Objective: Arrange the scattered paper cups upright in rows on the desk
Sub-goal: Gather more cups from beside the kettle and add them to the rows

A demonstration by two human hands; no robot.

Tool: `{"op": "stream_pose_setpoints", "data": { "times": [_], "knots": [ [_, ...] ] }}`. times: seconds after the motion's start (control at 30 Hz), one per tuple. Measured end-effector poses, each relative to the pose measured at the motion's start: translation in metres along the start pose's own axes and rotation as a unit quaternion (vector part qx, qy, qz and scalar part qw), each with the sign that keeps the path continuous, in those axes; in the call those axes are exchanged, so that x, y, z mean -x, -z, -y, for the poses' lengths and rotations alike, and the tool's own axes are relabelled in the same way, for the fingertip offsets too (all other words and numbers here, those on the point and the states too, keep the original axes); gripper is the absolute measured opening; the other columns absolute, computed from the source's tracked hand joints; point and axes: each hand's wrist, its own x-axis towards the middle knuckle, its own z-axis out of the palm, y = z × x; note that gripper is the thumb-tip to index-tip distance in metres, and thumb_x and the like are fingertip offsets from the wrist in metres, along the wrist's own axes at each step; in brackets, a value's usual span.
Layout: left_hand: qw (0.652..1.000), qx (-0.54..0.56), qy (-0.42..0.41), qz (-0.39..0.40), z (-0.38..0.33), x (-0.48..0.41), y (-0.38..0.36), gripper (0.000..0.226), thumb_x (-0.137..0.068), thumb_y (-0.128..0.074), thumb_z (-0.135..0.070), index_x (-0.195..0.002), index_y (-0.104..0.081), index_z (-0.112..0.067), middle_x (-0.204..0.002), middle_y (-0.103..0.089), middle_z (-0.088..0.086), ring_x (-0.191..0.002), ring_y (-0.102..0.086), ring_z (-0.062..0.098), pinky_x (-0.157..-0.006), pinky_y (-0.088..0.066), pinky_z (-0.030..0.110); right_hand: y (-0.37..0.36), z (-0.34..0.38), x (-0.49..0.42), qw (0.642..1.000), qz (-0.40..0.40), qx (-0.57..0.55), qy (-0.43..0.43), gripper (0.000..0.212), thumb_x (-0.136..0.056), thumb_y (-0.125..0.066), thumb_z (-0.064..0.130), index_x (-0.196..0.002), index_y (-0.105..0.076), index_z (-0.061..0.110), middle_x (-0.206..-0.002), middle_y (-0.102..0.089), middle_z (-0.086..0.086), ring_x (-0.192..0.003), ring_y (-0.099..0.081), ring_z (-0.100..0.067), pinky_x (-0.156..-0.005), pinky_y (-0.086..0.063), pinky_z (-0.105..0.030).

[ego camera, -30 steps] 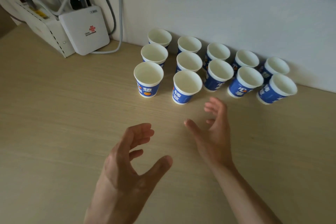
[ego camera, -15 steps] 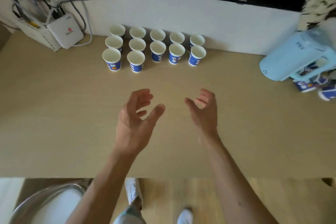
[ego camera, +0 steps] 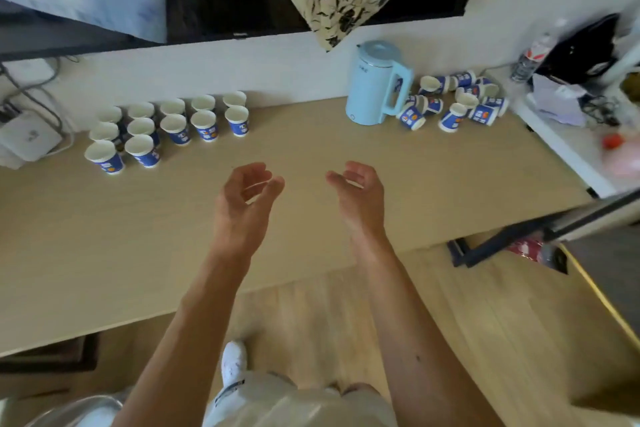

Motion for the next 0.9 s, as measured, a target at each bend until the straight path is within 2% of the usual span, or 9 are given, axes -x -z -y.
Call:
{"op": "stream_pose_setpoints", "data": {
  "times": [0.1,0.2,0.37,0.47,0.63,0.83,0.9],
  "knots": [
    [0.999,0.000,-0.007,0.037,-0.013,0.018,-0.048,0.035,-0.082,-0.073,-0.034,-0.115,-0.064,-0.023,-0.111,-0.070,-0.002,-0.098,-0.067,0.007,-0.085,-0.052,0.029,0.056,0.012,0.002,1.000,-0.022,-0.012,-0.007,0.035,-0.086,-0.080,0.017,-0.116,-0.061,0.017,-0.115,-0.064,-0.004,-0.077,-0.063,-0.001,-0.061,-0.045,-0.009],
    [0.997,-0.006,-0.010,0.072,-0.023,0.028,-0.088,0.028,-0.092,-0.073,-0.022,-0.118,-0.064,-0.018,-0.117,-0.070,0.005,-0.098,-0.066,0.008,-0.085,-0.051,0.027,0.097,0.016,0.000,0.999,-0.039,-0.021,-0.023,0.032,-0.086,-0.080,0.018,-0.112,-0.061,0.018,-0.118,-0.065,-0.009,-0.086,-0.062,-0.014,-0.069,-0.046,-0.021],
    [0.993,-0.018,-0.011,0.114,-0.035,0.026,-0.145,0.028,-0.093,-0.071,-0.015,-0.120,-0.064,-0.011,-0.119,-0.070,0.011,-0.099,-0.066,0.014,-0.084,-0.051,0.027,0.152,0.019,-0.021,0.996,-0.072,-0.023,-0.037,0.031,-0.086,-0.080,0.020,-0.113,-0.063,0.017,-0.115,-0.066,-0.005,-0.082,-0.061,-0.007,-0.075,-0.048,-0.025],
    [0.990,-0.027,-0.013,0.136,-0.036,0.012,-0.179,0.029,-0.093,-0.072,-0.016,-0.120,-0.064,-0.012,-0.119,-0.070,0.008,-0.103,-0.068,0.017,-0.085,-0.052,0.028,0.181,0.021,-0.048,0.995,-0.091,-0.027,-0.040,0.033,-0.088,-0.078,0.018,-0.117,-0.064,0.013,-0.112,-0.066,-0.004,-0.082,-0.061,-0.008,-0.067,-0.047,-0.016],
    [0.988,-0.018,-0.013,0.154,-0.024,-0.030,-0.250,0.025,-0.093,-0.072,-0.018,-0.116,-0.065,-0.019,-0.116,-0.072,0.002,-0.099,-0.069,0.010,-0.082,-0.051,0.024,0.225,0.020,-0.111,0.993,-0.109,-0.015,-0.031,0.027,-0.086,-0.079,0.017,-0.110,-0.066,0.017,-0.106,-0.066,0.001,-0.081,-0.061,0.000,-0.060,-0.043,-0.002],
    [0.983,-0.005,0.027,0.180,-0.015,-0.072,-0.341,0.023,-0.093,-0.072,-0.021,-0.114,-0.066,-0.024,-0.114,-0.073,-0.005,-0.099,-0.069,0.004,-0.079,-0.049,0.018,0.281,0.022,-0.190,0.990,-0.116,0.054,-0.060,0.025,-0.086,-0.080,0.014,-0.105,-0.065,0.018,-0.103,-0.068,-0.002,-0.081,-0.063,-0.007,-0.060,-0.042,-0.003],
    [0.982,-0.004,0.037,0.184,-0.018,-0.083,-0.366,0.021,-0.092,-0.073,-0.020,-0.110,-0.066,-0.027,-0.111,-0.073,-0.007,-0.097,-0.069,0.001,-0.074,-0.050,0.012,0.294,0.023,-0.216,0.988,-0.124,0.066,-0.071,0.024,-0.087,-0.079,0.013,-0.107,-0.065,0.017,-0.106,-0.069,-0.005,-0.081,-0.063,-0.010,-0.067,-0.047,-0.009]
  ]
}}
